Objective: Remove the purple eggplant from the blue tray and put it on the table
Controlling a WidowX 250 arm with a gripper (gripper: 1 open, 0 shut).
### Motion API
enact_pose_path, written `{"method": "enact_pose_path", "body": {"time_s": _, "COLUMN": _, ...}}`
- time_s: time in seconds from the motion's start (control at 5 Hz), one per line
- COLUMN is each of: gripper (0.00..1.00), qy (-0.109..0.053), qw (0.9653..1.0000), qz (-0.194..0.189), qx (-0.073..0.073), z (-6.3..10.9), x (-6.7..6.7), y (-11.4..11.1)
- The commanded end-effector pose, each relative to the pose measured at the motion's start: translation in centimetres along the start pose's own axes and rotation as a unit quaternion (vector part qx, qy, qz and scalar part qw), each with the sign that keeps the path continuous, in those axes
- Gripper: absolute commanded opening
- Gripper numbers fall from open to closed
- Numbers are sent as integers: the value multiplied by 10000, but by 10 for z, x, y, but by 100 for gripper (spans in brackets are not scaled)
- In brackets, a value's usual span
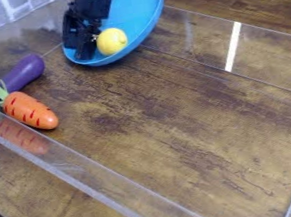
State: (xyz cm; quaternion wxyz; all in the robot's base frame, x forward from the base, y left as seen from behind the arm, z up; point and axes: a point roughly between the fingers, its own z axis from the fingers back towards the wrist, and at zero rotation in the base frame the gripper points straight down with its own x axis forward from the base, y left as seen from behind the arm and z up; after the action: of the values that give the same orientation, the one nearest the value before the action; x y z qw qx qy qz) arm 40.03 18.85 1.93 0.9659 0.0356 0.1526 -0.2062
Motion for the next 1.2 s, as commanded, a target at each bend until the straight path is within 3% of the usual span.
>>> {"method": "enact_pose_path", "body": {"time_s": 0.0, "gripper": 100, "qy": 19, "qw": 9996, "qz": -266, "qx": -137, "z": -12, "x": 15, "y": -12}}
{"method": "enact_pose_path", "body": {"time_s": 1.0, "gripper": 100, "qy": 94, "qw": 9995, "qz": -239, "qx": -160, "z": -11, "x": 19, "y": -12}}
